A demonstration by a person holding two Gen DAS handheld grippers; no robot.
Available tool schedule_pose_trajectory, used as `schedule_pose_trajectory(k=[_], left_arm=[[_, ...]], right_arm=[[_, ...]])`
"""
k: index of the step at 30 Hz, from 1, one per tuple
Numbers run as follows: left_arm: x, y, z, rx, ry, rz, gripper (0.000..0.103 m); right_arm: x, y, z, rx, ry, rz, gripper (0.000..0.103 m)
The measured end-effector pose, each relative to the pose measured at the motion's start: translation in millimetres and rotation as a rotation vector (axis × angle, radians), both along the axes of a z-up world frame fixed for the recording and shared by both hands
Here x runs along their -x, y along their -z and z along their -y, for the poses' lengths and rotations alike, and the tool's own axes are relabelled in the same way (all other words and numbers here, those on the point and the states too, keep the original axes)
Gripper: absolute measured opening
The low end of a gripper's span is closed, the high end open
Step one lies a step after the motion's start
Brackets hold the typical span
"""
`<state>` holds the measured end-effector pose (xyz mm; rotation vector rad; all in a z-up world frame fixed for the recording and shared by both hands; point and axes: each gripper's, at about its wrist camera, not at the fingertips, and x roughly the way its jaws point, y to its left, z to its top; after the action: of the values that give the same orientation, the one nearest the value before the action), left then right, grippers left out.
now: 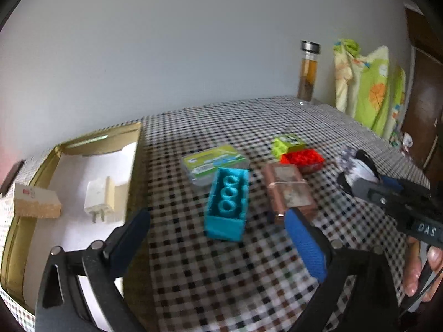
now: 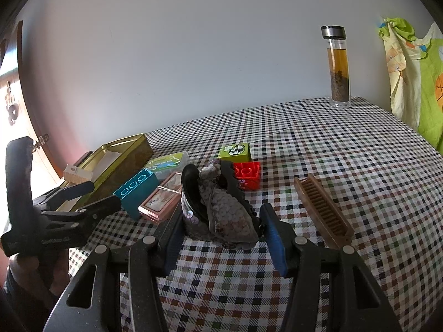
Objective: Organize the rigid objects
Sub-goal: 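Lift the blue lego brick with the left tool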
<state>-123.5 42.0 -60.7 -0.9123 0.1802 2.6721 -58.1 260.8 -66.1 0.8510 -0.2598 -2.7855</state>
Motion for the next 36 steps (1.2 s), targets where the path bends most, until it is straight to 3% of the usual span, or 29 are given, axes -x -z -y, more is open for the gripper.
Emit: schedule_pose_trajectory(k=[2, 4, 7, 16, 17, 19, 21, 28, 32, 36], left_arm=[[1.7, 5.2, -10.1, 0.048, 0.008, 0.011, 0.098], [6.1, 7.6, -11.5, 0.046, 0.018, 0.038, 0.082], [15.8, 11.4, -6.5, 0.03, -0.003, 0.08, 0.07], [31.2, 15.5, -10.2, 0.036, -0.033, 0.107, 0.07], [30.3, 15.1, -9.3, 0.036, -0.039, 0.103, 0.067], [28.8, 13.5, -7.3, 0.041, -0.05, 0.085, 0.049], [26.5, 11.9, -7.1, 0.048, -0.064, 0.066, 0.038], [21.1, 8.0, -9.4, 0.064, -0.049, 0.021, 0.038], [29.6, 14.3, -11.9, 0.043, -0.006, 0.09, 0.038], [39.8, 18.8, -9.8, 0.001, -0.008, 0.162, 0.045]], right_arm=[[-0.2, 0.4, 0.6, -0.001, -0.001, 0.002, 0.056], [0.0, 0.4, 1.1, -0.001, -0.002, 0.004, 0.056], [0.3, 0.3, 1.2, -0.002, -0.003, 0.005, 0.056], [1.6, 1.0, 0.5, -0.005, -0.004, 0.011, 0.056], [2.3, 1.0, 0.7, -0.006, -0.004, 0.012, 0.056], [2.8, 1.1, 1.2, -0.008, -0.003, 0.015, 0.056], [2.8, 1.1, 1.3, -0.009, -0.003, 0.017, 0.056], [4.5, 2.2, 2.6, -0.015, 0.003, 0.028, 0.056], [4.1, 2.3, 2.5, -0.016, 0.005, 0.028, 0.056], [3.4, 2.0, 3.0, -0.014, 0.004, 0.025, 0.056]])
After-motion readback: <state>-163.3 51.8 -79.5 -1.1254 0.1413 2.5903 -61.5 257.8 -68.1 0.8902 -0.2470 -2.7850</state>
